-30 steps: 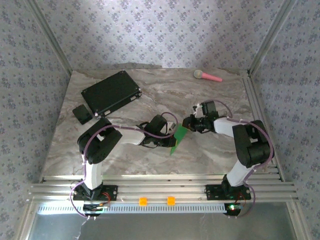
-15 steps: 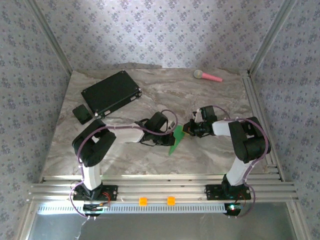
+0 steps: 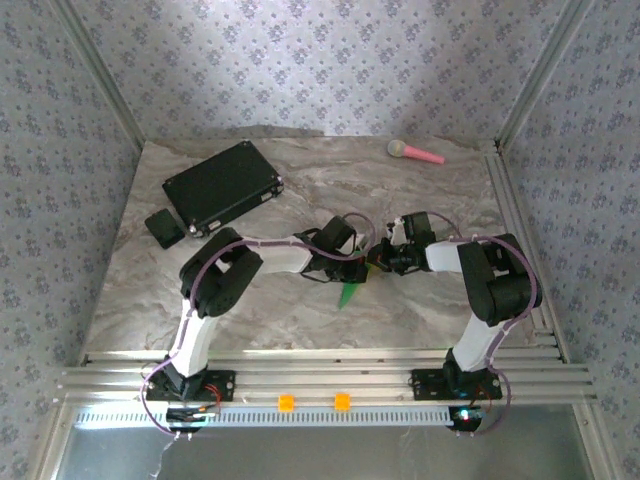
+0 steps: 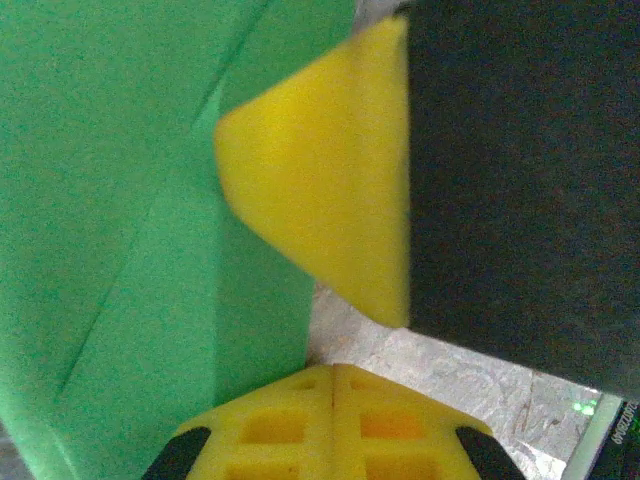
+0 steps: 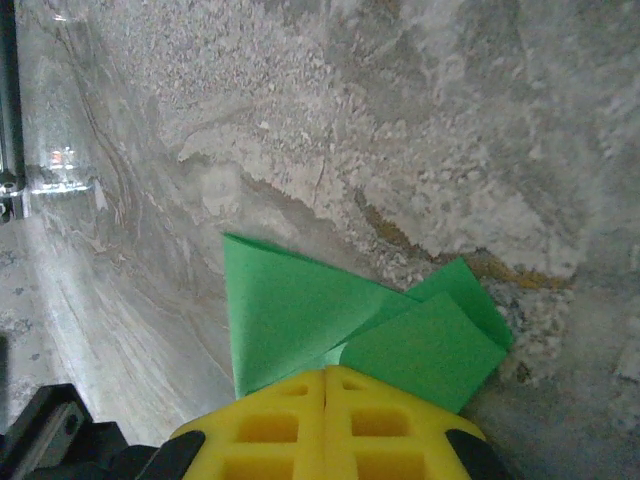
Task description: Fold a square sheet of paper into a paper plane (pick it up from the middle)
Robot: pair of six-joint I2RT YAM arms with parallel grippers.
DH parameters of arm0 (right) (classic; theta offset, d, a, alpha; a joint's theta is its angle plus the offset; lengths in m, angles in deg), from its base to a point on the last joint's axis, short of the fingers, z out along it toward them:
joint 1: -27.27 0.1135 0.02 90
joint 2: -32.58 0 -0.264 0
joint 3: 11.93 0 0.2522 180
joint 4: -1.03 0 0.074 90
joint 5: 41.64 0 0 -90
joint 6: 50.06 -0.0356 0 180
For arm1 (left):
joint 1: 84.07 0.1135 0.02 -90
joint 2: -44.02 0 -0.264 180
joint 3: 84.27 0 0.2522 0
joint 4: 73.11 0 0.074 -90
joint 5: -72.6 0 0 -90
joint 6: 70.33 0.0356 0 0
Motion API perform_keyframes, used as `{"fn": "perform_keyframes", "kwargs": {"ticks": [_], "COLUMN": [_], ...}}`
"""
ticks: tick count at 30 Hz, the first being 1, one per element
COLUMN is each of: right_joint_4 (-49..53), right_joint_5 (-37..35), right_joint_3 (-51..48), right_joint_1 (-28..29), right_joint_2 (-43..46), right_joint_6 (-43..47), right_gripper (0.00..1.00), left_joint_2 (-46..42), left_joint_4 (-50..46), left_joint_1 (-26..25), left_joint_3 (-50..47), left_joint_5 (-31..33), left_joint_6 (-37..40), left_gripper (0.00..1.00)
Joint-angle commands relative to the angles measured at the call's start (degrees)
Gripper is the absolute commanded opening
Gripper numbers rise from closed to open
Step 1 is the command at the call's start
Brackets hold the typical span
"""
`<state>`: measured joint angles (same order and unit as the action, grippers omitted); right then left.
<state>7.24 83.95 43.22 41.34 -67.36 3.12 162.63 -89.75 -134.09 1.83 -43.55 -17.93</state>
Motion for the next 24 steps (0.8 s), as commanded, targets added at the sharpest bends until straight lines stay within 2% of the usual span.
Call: {"fn": "perform_keyframes", "kwargs": {"ticks": [1,10,16,24], "right_joint_4": [4.6,5.5,5.6,5.7], "right_joint_5": [-4.6,-4.9,-4.8,-5.0], "right_joint_3": [-2.0,-1.7,-1.4,-1.4], "right_joint_1": [-0.5,-1.3,-1.2,-1.1], "right_joint_2": [-2.0,-2.4,-2.5,-2.6], "right_joint_6": [0.3,0.3,2.1,2.0], "right_gripper": [0.00,0.00,0.00,0.00], "left_joint_2": [-1.3,-7.9,-11.0,-14.9], "left_joint_4": [-2.2,-2.2,-7.7,-9.6], "left_joint_1": [-0.9,-2.2,-3.7,-4.8], "left_joint_3": [-4.3,-12.9,-15.9,-20.1], "left_joint_5": [0.7,1.6,4.8,8.8], "left_joint_6": [-0.5,0.2,4.1,4.2], "left_gripper": [0.01,0.03,0.03,0.01]}}
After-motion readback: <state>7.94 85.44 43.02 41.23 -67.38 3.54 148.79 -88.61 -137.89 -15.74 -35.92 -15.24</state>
